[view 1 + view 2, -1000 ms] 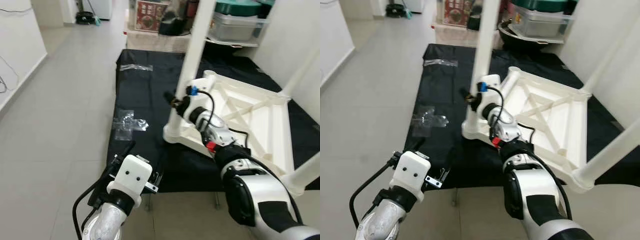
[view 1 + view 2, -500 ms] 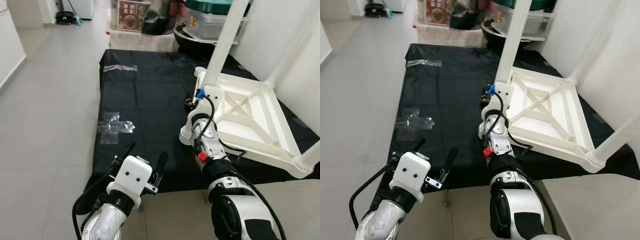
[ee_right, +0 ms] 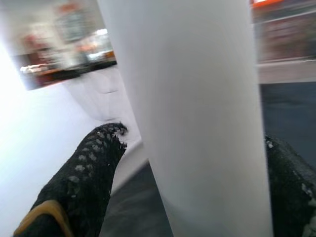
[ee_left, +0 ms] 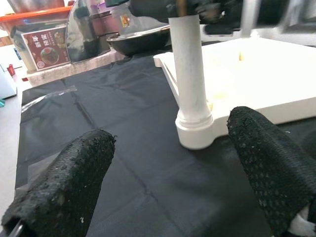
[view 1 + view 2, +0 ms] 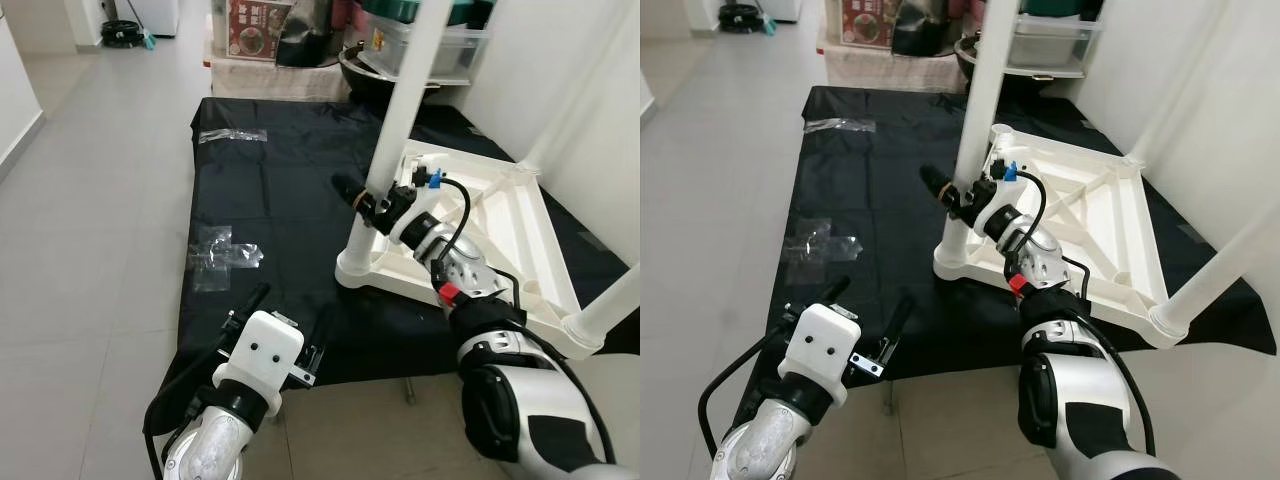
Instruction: Building children table
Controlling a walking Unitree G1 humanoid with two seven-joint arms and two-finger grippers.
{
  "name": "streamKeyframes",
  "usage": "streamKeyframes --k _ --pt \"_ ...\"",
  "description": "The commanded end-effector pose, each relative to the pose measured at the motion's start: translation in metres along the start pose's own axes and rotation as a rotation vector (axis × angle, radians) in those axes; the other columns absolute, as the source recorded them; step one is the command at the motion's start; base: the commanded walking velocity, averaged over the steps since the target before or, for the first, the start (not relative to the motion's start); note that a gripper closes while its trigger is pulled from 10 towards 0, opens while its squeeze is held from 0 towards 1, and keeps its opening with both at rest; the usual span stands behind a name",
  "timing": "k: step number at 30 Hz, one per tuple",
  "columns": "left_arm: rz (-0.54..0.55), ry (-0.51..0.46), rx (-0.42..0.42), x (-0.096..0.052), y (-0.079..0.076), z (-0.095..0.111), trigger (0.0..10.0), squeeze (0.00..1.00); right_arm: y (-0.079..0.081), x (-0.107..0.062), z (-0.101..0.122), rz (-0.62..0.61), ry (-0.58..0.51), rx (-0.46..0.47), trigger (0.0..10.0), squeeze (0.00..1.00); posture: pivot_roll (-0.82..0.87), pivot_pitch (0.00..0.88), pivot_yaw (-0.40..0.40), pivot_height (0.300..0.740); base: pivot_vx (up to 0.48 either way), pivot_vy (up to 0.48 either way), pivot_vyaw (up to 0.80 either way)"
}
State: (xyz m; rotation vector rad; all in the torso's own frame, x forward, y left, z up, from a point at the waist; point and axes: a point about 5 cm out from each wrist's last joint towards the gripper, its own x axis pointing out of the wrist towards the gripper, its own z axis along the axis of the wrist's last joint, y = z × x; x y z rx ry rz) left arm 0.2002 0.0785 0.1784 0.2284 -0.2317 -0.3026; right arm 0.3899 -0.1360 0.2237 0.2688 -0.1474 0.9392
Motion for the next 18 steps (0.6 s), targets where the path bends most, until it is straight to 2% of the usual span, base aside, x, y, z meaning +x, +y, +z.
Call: streamKeyframes --k 1,2,4,7,11,12,14,15,18 --pt "-0.006 0.005 -0.001 0.001 -0.002 -0.002 10.0 0.0 0.019 0.01 -0.008 0.23 0.064 0.033 10.0 0.0 0.12 0.065 -0.126 0.74 0.0 0.0 0.0" --pt "-0.005 0.005 0.0 0.001 -0.001 -0.002 10.0 0.0 0.023 0.009 -0.012 0.307 0.093 0.04 10.0 0.0 0.12 0.065 -0.126 0.74 0.0 0.0 0.0" --pt "-0.004 0.005 0.002 0.001 -0.001 -0.002 10.0 0.0 0.029 0.011 -0.021 0.372 0.148 0.037 10.0 0.0 0.12 0.067 -0.124 0.74 0.0 0.0 0.0" --pt "-0.001 0.005 0.004 0.001 0.0 -0.001 10.0 0.0 0.035 0.018 -0.03 0.394 0.177 0.02 10.0 0.0 0.13 0.072 -0.126 0.74 0.0 0.0 0.0" --pt "0.001 0.005 0.004 0.001 0.0 -0.001 10.0 0.0 0.036 0.022 -0.032 0.367 0.182 -0.007 10.0 0.0 0.13 0.072 -0.126 0.74 0.0 0.0 0.0" --pt "0.002 0.005 0.005 0.001 0.001 -0.001 10.0 0.0 0.034 0.027 -0.034 0.272 0.18 -0.044 0.0 0.0 0.12 0.075 -0.124 0.74 0.0 0.0 0.0" --pt "0.0 0.007 0.004 0.001 0.0 -0.002 10.0 0.0 0.027 0.031 -0.03 0.126 0.138 -0.067 0.0 0.0 0.12 0.077 -0.124 0.74 0.0 0.0 0.0" --pt "0.0 0.007 0.004 0.001 0.0 -0.002 10.0 0.0 0.027 0.031 -0.03 0.126 0.138 -0.067 0.0 0.0 0.12 0.077 -0.124 0.74 0.0 0.0 0.0" --pt "0.0 0.007 0.003 0.001 0.0 -0.002 10.0 0.0 0.016 0.032 -0.02 -0.055 0.074 -0.082 0.0 0.0 0.12 0.078 -0.122 0.74 0.0 0.0 0.0"
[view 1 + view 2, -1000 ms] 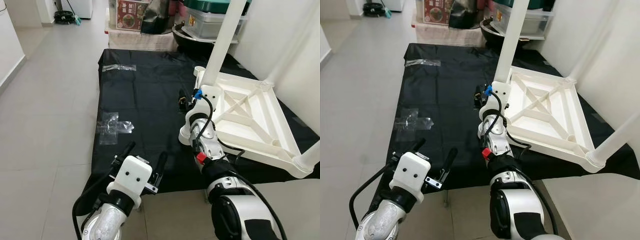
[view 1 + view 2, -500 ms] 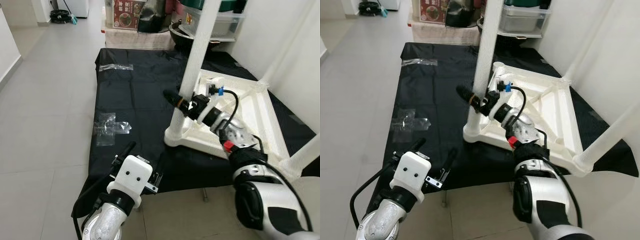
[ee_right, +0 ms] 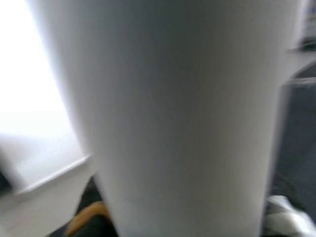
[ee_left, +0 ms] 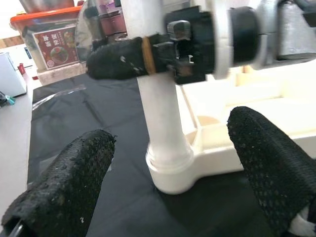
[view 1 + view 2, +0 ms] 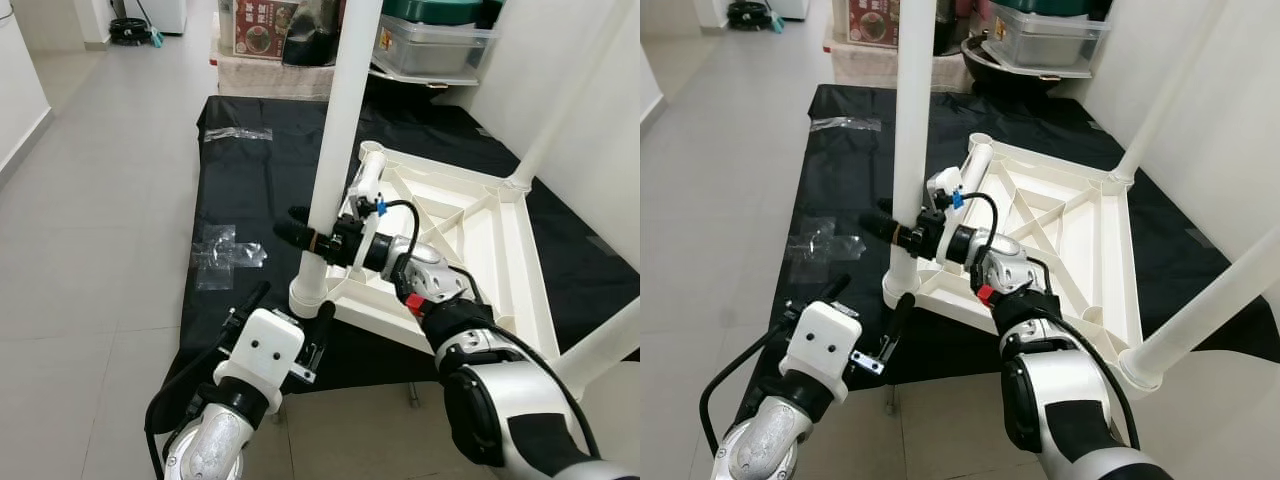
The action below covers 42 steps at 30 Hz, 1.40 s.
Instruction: Building children table
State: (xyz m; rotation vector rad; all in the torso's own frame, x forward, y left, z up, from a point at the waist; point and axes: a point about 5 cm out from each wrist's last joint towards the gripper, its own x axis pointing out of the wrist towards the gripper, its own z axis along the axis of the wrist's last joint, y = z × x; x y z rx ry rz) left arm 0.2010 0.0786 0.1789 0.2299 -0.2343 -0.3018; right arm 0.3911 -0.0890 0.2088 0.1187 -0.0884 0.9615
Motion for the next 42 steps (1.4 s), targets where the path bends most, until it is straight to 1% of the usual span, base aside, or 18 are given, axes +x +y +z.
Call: streamKeyframes --k 1,3,5,8,9,13,20,21,22,23,24,25,30,31,36,38,39,42 --pt "-0.001 0.009 0.0 0.0 -0.001 -0.002 10.0 0.0 -0.014 -0.003 0.01 -0.191 -0.06 0.026 0.0 0.0 0.12 0.079 -0.124 0.74 0.0 0.0 0.0" --pt "-0.001 0.01 0.0 0.0 0.0 -0.002 10.0 0.0 -0.018 -0.004 0.011 -0.269 -0.072 0.03 0.0 0.0 0.12 0.079 -0.124 0.74 0.0 0.0 0.0" --pt "-0.003 0.01 -0.001 0.0 -0.001 -0.003 10.0 0.0 -0.033 -0.013 0.009 -0.601 -0.045 -0.019 0.0 0.0 0.11 0.08 -0.12 0.74 0.0 0.0 0.0" --pt "-0.004 0.01 -0.001 0.0 -0.001 -0.003 10.0 0.0 -0.038 -0.018 0.008 -0.737 -0.037 -0.033 0.0 0.0 0.11 0.08 -0.12 0.74 0.0 0.0 0.0" --pt "-0.005 0.01 -0.002 0.0 -0.001 -0.003 10.0 0.0 -0.044 -0.028 0.006 -0.911 -0.025 -0.068 0.0 0.0 0.11 0.08 -0.119 0.74 0.0 0.0 0.0" --pt "-0.008 0.01 -0.002 0.0 -0.002 -0.003 10.0 0.0 -0.039 -0.042 -0.008 -1.237 -0.007 -0.055 0.0 0.0 0.11 0.08 -0.119 0.74 0.0 0.0 0.0" --pt "-0.006 0.013 0.0 0.0 -0.001 -0.004 10.0 0.0 -0.021 -0.026 -0.011 -1.203 -0.039 -0.029 0.0 0.0 0.11 0.081 -0.118 0.74 0.0 0.0 0.0" --pt "-0.007 0.013 -0.001 0.0 -0.001 -0.004 10.0 0.0 -0.017 -0.02 -0.011 -1.15 -0.063 -0.01 2.9 0.0 0.11 0.081 -0.118 0.74 0.0 0.0 0.0" --pt "-0.008 0.012 -0.002 0.0 -0.001 -0.004 10.0 0.0 -0.013 -0.013 -0.007 -1.077 -0.103 -0.011 10.0 0.0 0.11 0.08 -0.119 0.74 0.0 0.0 0.0" --pt "-0.008 0.012 -0.002 0.0 -0.001 -0.004 10.0 0.0 -0.013 -0.013 -0.007 -1.077 -0.103 -0.011 10.0 0.0 0.11 0.08 -0.119 0.74 0.0 0.0 0.0" --pt "-0.009 0.012 -0.003 0.0 -0.002 -0.004 10.0 0.0 -0.008 -0.007 -0.004 -1.008 -0.135 -0.008 10.0 0.35 0.11 0.079 -0.119 0.74 0.0 0.0 0.0" --pt "-0.009 0.012 -0.003 0.0 -0.002 -0.004 10.0 0.0 -0.008 -0.007 -0.002 -0.974 -0.158 -0.028 10.0 1.0 0.11 0.077 -0.12 0.74 0.0 0.0 0.0" --pt "-0.01 0.012 -0.003 0.0 -0.002 -0.004 10.0 0.0 -0.011 -0.01 0.001 -0.945 -0.172 -0.061 10.0 0.96 0.11 0.07 -0.12 0.74 0.0 0.0 0.0" --pt "-0.009 0.012 -0.003 0.0 -0.003 -0.004 10.0 0.0 -0.015 -0.011 0.002 -0.884 -0.18 -0.029 10.0 0.0 0.11 0.071 -0.119 0.74 0.0 0.0 0.0" --pt "-0.008 0.01 -0.003 0.0 -0.002 -0.004 10.0 0.0 -0.012 -0.011 0.006 -0.376 -0.174 0.146 10.0 0.0 0.11 0.062 -0.116 0.74 0.0 0.0 0.0" --pt "-0.008 0.01 -0.003 0.0 -0.002 -0.004 10.0 0.0 -0.012 -0.011 0.006 -0.376 -0.174 0.146 10.0 0.0 0.11 0.062 -0.116 0.74 0.0 0.0 0.0" --pt "-0.008 0.008 -0.002 -0.001 -0.003 -0.003 10.0 0.0 0.0 -0.02 0.009 0.036 -0.113 0.178 10.0 0.0 0.12 0.056 -0.117 0.74 0.0 0.0 0.0" --pt "-0.008 0.008 -0.002 -0.001 -0.003 -0.003 10.0 0.0 0.004 -0.025 0.009 0.167 -0.09 0.188 10.0 0.0 0.12 0.056 -0.117 0.74 0.0 0.0 0.0"
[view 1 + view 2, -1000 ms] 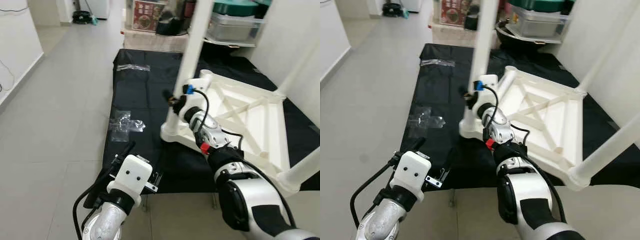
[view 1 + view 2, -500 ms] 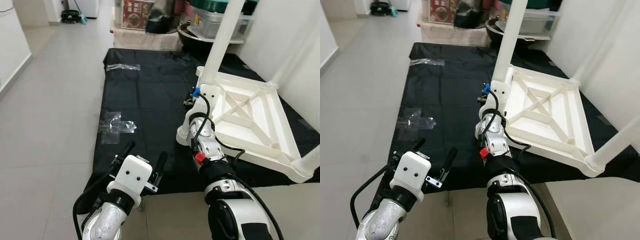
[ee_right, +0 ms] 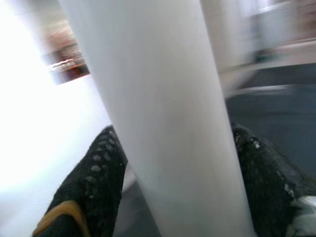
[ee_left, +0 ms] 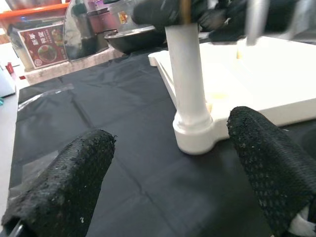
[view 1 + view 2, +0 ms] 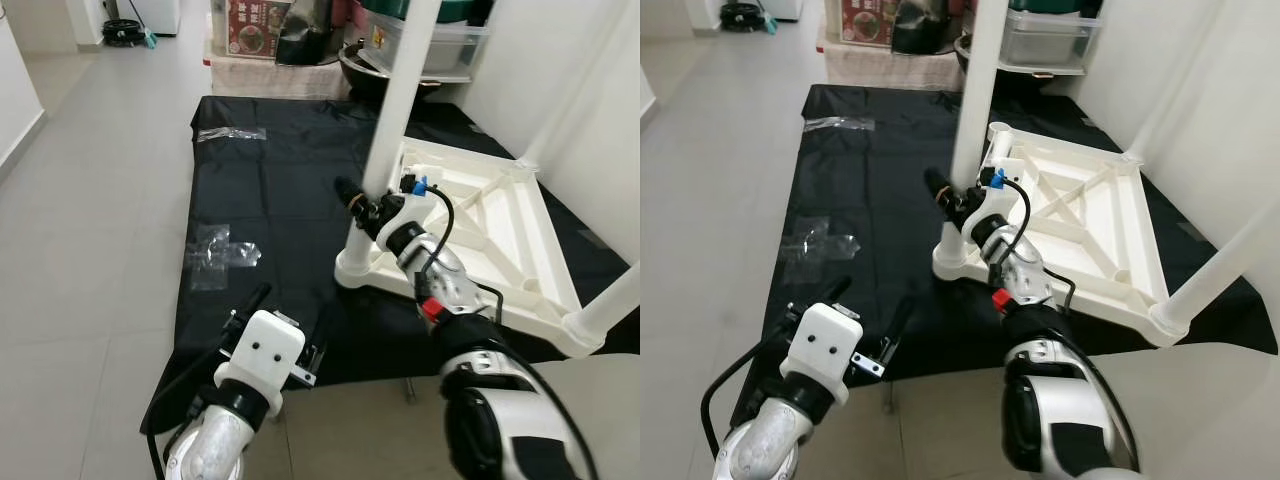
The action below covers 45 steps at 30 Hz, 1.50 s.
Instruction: Building children table
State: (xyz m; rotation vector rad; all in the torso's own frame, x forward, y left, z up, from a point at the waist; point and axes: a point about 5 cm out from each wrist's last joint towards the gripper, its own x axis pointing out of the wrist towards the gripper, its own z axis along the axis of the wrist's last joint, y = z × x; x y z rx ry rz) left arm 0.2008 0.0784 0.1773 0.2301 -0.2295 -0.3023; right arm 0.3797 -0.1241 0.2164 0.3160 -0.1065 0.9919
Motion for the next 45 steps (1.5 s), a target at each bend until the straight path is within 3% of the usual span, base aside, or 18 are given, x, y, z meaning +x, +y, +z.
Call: streamKeyframes --k 1,6,10,11,13,24,26,27,28,30,31,33,38,39,40,41,42,45 --pt "-0.006 0.003 -0.001 0.0 -0.002 -0.002 10.0 0.0 0.017 0.006 -0.007 0.238 0.048 0.038 10.0 0.0 0.12 0.054 -0.121 0.74 0.0 0.0 0.0" --pt "0.0 0.003 0.001 0.0 -0.001 -0.001 10.0 0.0 0.028 0.007 -0.016 0.423 0.161 0.029 10.0 0.0 0.12 0.051 -0.123 0.74 0.0 0.0 0.0" --pt "0.003 0.003 0.004 -0.001 -0.001 -0.001 10.0 0.0 0.03 0.017 -0.026 0.402 0.225 -0.047 10.0 0.0 0.12 0.053 -0.125 0.74 0.0 0.0 0.0" --pt "0.003 0.003 0.003 -0.001 -0.001 -0.001 10.0 0.0 0.029 0.02 -0.028 0.376 0.229 -0.063 0.2 0.0 0.12 0.052 -0.125 0.74 0.0 0.0 0.0" --pt "0.004 0.003 0.002 -0.001 -0.001 -0.001 10.0 0.0 0.026 0.024 -0.027 0.298 0.215 -0.089 0.0 0.0 0.12 0.054 -0.128 0.74 0.0 0.0 0.0" --pt "0.001 0.003 0.001 0.0 -0.002 -0.001 10.0 0.0 0.0 0.03 -0.007 -0.167 0.076 -0.206 0.0 0.0 0.12 0.057 -0.125 0.74 0.0 0.0 0.0" --pt "-0.004 0.003 -0.001 0.0 -0.003 -0.002 10.0 0.0 -0.022 0.018 -0.004 -0.621 0.056 -0.263 0.0 0.0 0.11 0.06 -0.121 0.74 0.0 0.0 0.0" --pt "-0.004 0.003 -0.001 0.0 -0.003 -0.002 10.0 0.0 -0.022 0.018 -0.004 -0.621 0.056 -0.263 0.0 0.0 0.11 0.06 -0.121 0.74 0.0 0.0 0.0" --pt "-0.006 0.003 -0.002 0.0 -0.003 -0.002 10.0 0.0 -0.031 0.006 -0.006 -0.865 0.047 -0.272 0.0 0.0 0.11 0.062 -0.124 0.74 0.0 0.0 0.0" --pt "-0.006 0.003 -0.002 0.0 -0.003 -0.002 10.0 0.0 -0.031 0.006 -0.006 -0.865 0.047 -0.272 0.0 0.0 0.11 0.062 -0.124 0.74 0.0 0.0 0.0" --pt "-0.007 0.004 -0.002 0.0 -0.003 -0.002 10.0 0.0 -0.036 -0.009 -0.012 -1.09 0.054 -0.287 0.0 0.0 0.11 0.063 -0.123 0.74 0.0 0.0 0.0" --pt "-0.007 0.004 -0.001 0.0 -0.003 -0.002 10.0 0.0 -0.035 -0.017 -0.018 -1.218 0.056 -0.281 0.0 0.0 0.12 0.065 -0.127 0.74 0.0 0.0 0.0" --pt "-0.005 0.005 0.0 0.0 -0.002 -0.002 10.0 0.0 -0.026 -0.016 -0.027 -1.279 0.046 -0.248 0.0 0.0 0.11 0.067 -0.122 0.74 0.0 0.0 0.0" --pt "-0.008 0.005 0.0 0.0 -0.002 -0.002 10.0 0.0 -0.02 -0.005 -0.029 -1.213 0.013 -0.207 1.9 0.0 0.11 0.07 -0.122 0.74 0.0 0.0 0.0" --pt "-0.011 0.005 -0.001 0.0 -0.003 -0.002 10.0 0.0 -0.014 0.006 -0.027 -1.13 -0.038 -0.188 10.0 0.0 0.11 0.069 -0.122 0.74 0.0 0.0 0.0" --pt "-0.013 0.005 -0.003 0.0 -0.004 -0.002 10.0 0.0 -0.01 0.013 -0.025 -1.076 -0.073 -0.178 10.0 0.0 0.11 0.069 -0.122 0.74 0.0 0.0 0.0" --pt "-0.013 0.005 -0.003 0.001 -0.004 -0.002 10.0 0.0 -0.006 0.02 -0.022 -1.005 -0.113 -0.177 10.0 1.0 0.11 0.071 -0.124 0.74 0.0 0.0 0.0" --pt "-0.011 0.005 -0.001 0.001 -0.003 -0.002 10.0 0.0 -0.004 0.025 -0.012 -0.938 -0.159 -0.232 10.0 1.0 0.11 0.072 -0.125 0.74 0.0 0.0 0.0"
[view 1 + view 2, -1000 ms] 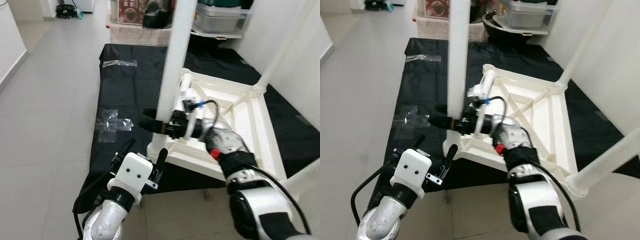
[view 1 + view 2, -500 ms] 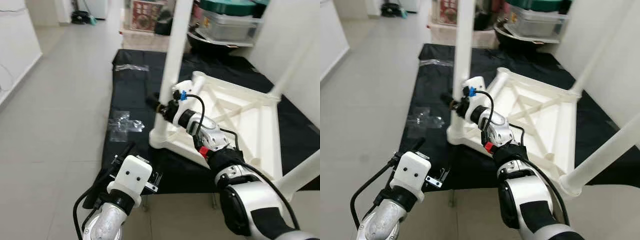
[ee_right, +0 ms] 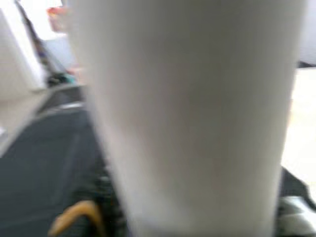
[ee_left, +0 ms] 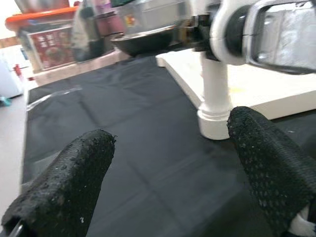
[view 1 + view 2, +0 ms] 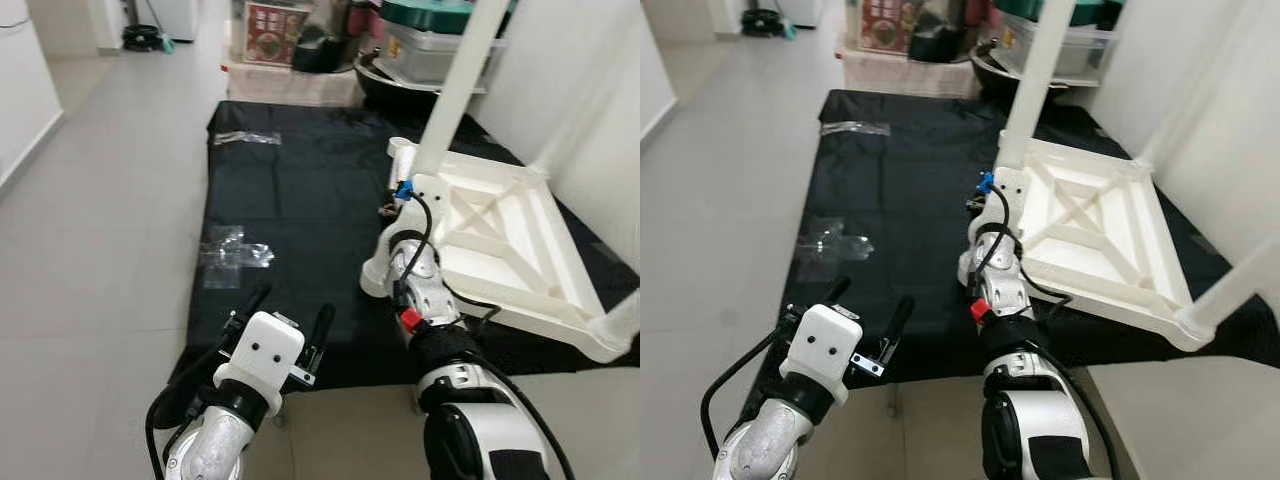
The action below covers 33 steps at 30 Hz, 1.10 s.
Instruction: Building children table
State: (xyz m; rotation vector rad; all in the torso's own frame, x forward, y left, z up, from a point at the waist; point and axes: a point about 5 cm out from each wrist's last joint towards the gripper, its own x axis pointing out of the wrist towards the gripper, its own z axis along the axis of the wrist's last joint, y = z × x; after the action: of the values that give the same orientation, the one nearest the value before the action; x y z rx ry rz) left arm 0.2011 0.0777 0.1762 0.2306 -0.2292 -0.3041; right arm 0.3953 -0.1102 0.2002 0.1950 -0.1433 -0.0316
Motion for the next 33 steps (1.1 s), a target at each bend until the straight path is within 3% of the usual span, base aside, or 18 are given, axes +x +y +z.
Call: streamKeyframes --k 1,2,5,9,11,13,14,15,18,19,21,22,23,24,28,29,32,33 --pt "-0.008 0.005 0.0 0.0 -0.002 -0.001 10.0 0.0 0.01 0.003 0.011 0.066 -0.061 -0.013 10.0 1.0 0.11 0.072 -0.125 0.74 0.0 0.0 0.0" --pt "-0.007 0.005 0.0 0.0 -0.002 -0.001 10.0 0.0 0.01 0.004 0.014 0.095 -0.07 -0.033 10.0 0.0 0.11 0.071 -0.126 0.74 0.0 0.0 0.0" --pt "-0.006 0.004 0.0 0.001 -0.002 -0.002 10.0 0.0 0.006 0.008 0.023 0.193 -0.102 -0.082 10.0 0.0 0.12 0.069 -0.126 0.74 0.0 0.0 0.0" --pt "-0.007 0.003 0.0 0.001 -0.002 -0.001 10.0 0.0 0.001 0.011 0.028 0.446 -0.024 0.104 10.0 0.0 0.11 0.07 -0.124 0.74 0.0 0.0 0.0" --pt "-0.007 0.003 0.0 0.001 -0.002 -0.001 10.0 0.0 0.001 0.011 0.028 0.446 -0.024 0.104 10.0 0.0 0.11 0.07 -0.124 0.74 0.0 0.0 0.0" --pt "-0.005 0.002 0.001 0.001 -0.001 -0.001 10.0 0.0 0.0 0.007 0.027 0.673 0.033 0.172 10.0 0.0 0.12 0.075 -0.125 0.74 0.0 0.0 0.0" --pt "-0.005 0.002 0.001 0.001 -0.001 -0.001 10.0 0.0 0.0 0.007 0.027 0.673 0.033 0.172 10.0 0.0 0.12 0.075 -0.125 0.74 0.0 0.0 0.0" --pt "-0.005 0.001 0.002 0.002 -0.001 -0.001 10.0 0.0 0.0 0.004 0.027 0.785 0.058 0.192 10.0 0.0 0.12 0.076 -0.127 0.74 0.0 0.0 0.0" --pt "-0.002 0.001 0.004 0.002 0.0 -0.001 10.0 0.0 0.002 -0.001 0.025 0.932 0.093 0.199 10.0 0.0 0.12 0.078 -0.128 0.74 0.0 0.0 0.0" --pt "-0.001 0.001 0.004 0.002 0.0 0.0 10.0 0.0 0.004 -0.009 0.022 1.096 0.132 0.2 10.0 0.0 0.12 0.078 -0.126 0.74 0.0 0.0 0.0" --pt "-0.001 0.001 0.004 0.002 0.0 0.0 10.0 0.0 0.004 -0.009 0.022 1.096 0.132 0.2 10.0 0.0 0.12 0.078 -0.126 0.74 0.0 0.0 0.0" --pt "0.0 0.0 0.004 0.002 0.001 0.0 10.0 0.0 0.007 -0.017 0.019 1.229 0.172 0.198 10.0 0.0 0.12 0.081 -0.125 0.74 0.0 0.0 0.0" --pt "0.0 0.0 0.004 0.002 0.001 0.0 10.0 0.0 0.007 -0.017 0.019 1.229 0.172 0.198 10.0 0.0 0.12 0.081 -0.125 0.74 0.0 0.0 0.0" --pt "0.0 0.0 0.004 0.002 0.001 0.0 10.0 0.0 0.011 -0.023 0.013 1.343 0.219 0.183 10.0 0.0 0.12 0.082 -0.128 0.74 0.0 0.0 0.0" --pt "0.002 0.001 0.005 0.002 0.001 0.0 10.0 0.0 0.019 -0.029 0.007 1.441 0.267 0.152 10.0 0.0 0.12 0.084 -0.126 0.74 0.0 0.0 0.0" --pt "0.002 0.001 0.005 0.002 0.001 0.0 10.0 0.0 0.021 -0.029 0.006 1.442 0.267 0.147 7.6 0.0 0.12 0.083 -0.126 0.74 0.0 0.0 0.0" --pt "0.001 0.001 0.005 0.002 0.001 0.0 10.0 0.0 0.021 -0.029 0.007 1.445 0.265 0.152 7.6 0.0 0.12 0.083 -0.126 0.74 0.0 0.0 0.0" --pt "0.001 0.001 0.004 0.002 0.001 0.0 10.0 0.0 0.021 -0.026 0.007 1.403 0.25 0.152 0.0 0.0 0.12 0.082 -0.127 0.74 0.0 0.0 0.0"
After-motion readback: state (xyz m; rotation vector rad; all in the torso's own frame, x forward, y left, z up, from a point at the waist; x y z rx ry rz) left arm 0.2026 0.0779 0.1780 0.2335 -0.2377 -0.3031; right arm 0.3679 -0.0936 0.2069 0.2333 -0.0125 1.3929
